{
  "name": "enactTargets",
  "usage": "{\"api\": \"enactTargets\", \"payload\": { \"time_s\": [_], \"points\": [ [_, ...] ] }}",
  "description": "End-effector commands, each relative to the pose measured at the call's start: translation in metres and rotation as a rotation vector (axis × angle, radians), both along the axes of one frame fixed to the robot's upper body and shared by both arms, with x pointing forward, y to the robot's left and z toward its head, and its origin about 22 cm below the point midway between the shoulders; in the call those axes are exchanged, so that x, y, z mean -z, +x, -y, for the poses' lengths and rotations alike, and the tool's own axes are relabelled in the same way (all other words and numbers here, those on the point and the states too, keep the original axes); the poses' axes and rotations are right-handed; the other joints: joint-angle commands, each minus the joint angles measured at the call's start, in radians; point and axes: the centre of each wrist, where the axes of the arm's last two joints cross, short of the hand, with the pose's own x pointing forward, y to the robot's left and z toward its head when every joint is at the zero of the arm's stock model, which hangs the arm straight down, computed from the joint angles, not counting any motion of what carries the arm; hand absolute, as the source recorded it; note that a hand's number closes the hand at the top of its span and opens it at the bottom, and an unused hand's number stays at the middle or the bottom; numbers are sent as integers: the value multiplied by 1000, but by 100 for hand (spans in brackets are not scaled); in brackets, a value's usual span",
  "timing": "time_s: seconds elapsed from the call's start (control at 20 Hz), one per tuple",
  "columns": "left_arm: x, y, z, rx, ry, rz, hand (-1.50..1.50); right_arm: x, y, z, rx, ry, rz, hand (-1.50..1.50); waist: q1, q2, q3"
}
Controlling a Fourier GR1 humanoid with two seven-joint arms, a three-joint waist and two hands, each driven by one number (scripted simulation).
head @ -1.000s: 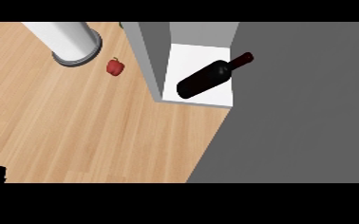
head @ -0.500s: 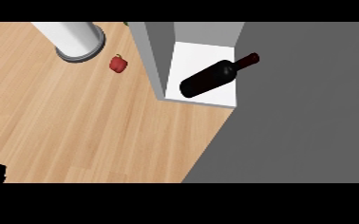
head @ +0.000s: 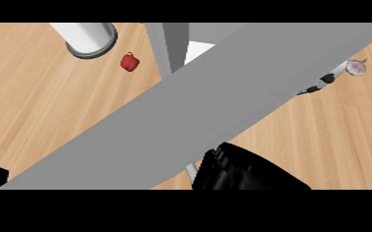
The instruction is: Pick up the wine, place it into the cabinet and close the cabinet
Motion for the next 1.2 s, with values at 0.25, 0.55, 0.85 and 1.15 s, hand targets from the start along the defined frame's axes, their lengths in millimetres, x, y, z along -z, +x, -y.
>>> {"api": "enactTargets", "payload": {
  "time_s": [0.25, 0.55, 0.85, 1.15],
  "points": [
    [-4, 8, 7, 50, -19, 20, 150, -33, 60, -51, 210, -33, 67, 150, 54, 12, 2],
    [-3, 15, 8, 56, -14, 29, 150, -62, 102, -75, 325, -59, 106, 150, 56, 28, 3],
    [-4, 17, 10, 74, -16, 30, 150, -78, 142, -90, 408, -86, 63, 150, 85, 38, 6],
    [-4, 22, 12, 72, -25, 45, 150, -83, 165, -95, 389, -29, -43, 150, 70, 50, 8]
  ]
}}
